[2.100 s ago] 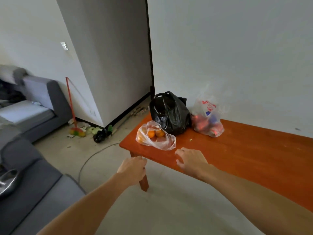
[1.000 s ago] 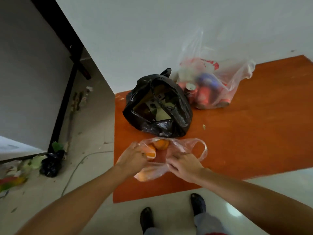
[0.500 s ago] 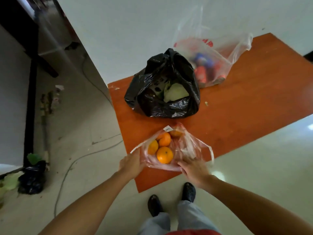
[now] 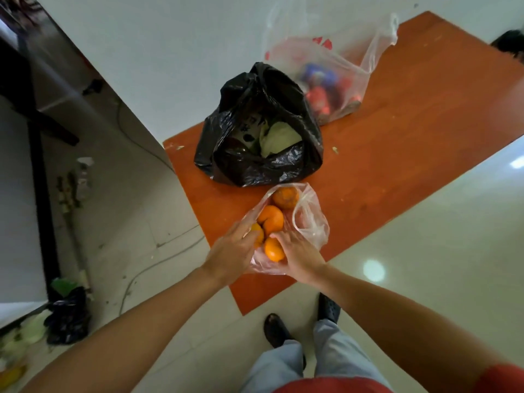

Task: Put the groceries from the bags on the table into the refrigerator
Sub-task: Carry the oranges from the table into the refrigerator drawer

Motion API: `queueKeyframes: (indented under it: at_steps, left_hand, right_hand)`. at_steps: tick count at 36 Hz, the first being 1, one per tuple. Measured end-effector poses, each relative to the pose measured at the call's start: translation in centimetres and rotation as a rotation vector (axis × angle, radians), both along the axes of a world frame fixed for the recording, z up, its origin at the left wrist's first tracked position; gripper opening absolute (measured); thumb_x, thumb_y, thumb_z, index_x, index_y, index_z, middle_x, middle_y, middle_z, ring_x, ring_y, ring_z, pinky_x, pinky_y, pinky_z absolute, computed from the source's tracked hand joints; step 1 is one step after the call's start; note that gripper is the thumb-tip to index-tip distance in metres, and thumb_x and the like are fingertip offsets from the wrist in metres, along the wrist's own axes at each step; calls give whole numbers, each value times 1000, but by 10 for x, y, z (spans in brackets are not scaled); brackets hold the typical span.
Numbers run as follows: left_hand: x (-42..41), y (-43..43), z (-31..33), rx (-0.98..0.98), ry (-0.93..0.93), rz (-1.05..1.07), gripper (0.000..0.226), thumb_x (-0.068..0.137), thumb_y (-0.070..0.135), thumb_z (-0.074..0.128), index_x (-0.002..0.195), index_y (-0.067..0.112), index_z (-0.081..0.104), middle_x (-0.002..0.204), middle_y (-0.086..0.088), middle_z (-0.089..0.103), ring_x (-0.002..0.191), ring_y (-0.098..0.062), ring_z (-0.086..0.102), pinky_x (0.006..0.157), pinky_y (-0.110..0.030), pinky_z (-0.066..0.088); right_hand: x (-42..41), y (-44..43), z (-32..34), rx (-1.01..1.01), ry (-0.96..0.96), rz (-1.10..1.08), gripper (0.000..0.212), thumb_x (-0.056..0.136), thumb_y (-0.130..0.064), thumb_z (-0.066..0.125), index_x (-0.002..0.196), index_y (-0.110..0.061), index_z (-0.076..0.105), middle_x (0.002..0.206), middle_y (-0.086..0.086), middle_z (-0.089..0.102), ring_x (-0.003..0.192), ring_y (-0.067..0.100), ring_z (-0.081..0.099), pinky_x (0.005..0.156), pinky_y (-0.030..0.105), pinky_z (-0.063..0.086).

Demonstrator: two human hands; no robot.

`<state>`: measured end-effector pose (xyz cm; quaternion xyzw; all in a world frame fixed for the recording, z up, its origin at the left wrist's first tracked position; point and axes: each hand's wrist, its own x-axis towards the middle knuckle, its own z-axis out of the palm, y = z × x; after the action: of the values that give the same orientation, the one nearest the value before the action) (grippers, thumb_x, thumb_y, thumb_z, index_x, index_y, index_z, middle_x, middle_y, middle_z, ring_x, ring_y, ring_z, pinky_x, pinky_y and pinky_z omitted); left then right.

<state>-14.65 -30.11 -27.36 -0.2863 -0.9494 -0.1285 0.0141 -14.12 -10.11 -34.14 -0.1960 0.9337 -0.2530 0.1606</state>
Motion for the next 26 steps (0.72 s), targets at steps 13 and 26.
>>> queueKeyframes:
  at_steps: [13,26]
  left_hand:
    - [-40,13,-42,-560,-188,-62,60,79,34,76,128,17,46,137,-7,45,135,-31,35,110,-43,37]
    - [-34,9,-53,-351,-335,187,67,81,30,74,132,18,31,146,-8,29,132,-31,37,104,-40,43]
  right_hand:
    - [6,73,19,8,26,-263,83,67,-32,79,140,-28,40,125,11,44,103,35,55,75,36,48]
    - [2,82,-10,88,-64,-282,69,69,-30,80,127,-22,43,144,7,44,121,36,48,85,42,50]
